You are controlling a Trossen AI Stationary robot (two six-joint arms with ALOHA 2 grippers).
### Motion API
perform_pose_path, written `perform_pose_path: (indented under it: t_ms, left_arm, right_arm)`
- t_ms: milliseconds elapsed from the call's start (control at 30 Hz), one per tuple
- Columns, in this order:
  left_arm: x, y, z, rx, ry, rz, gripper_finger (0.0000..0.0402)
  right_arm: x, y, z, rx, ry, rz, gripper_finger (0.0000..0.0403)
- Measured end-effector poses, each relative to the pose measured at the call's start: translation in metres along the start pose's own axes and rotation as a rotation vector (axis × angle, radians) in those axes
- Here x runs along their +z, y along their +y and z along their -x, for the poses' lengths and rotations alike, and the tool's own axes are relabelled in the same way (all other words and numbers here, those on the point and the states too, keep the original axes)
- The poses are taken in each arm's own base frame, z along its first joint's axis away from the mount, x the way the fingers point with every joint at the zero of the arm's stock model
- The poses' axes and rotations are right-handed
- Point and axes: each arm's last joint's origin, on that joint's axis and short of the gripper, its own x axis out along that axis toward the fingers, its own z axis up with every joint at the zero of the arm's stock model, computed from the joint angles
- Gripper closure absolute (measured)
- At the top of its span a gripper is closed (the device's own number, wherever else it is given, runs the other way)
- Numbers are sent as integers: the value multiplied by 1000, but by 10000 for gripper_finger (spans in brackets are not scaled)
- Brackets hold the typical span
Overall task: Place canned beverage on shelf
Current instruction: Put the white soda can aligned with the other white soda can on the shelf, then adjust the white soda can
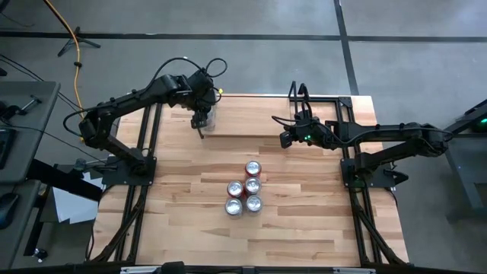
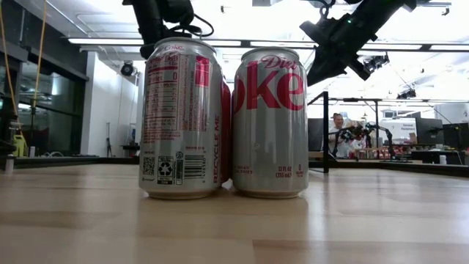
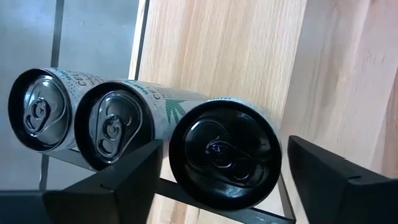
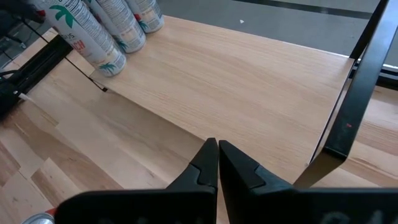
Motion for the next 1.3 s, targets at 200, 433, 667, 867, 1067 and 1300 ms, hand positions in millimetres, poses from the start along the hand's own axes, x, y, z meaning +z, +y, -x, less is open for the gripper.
perform_pose_path:
  t_ms: [200,433,667,867,1067,1300]
  left_arm:
    - [-3,1,10,16,-30,-16,57]
    - [-14,-1,43,21,-142,-16,40]
    - [-20,1,73,62,-310,80,41]
    - [-22,3,90,98,-424,167,41]
    - [-12,23,94,338,-509,380,41]
    - [2,83,51,491,-399,545,70]
  right_arm:
    - [0,0,0,0,0,0,402]
    - [0,0,0,-1,0,0,402]
    - [0,0,0,-1,0,-1,402]
    - [1,0,0,5,-7,-5,402]
    - [7,6,0,54,-62,-14,402]
    - [8,7,0,67,-80,5,402]
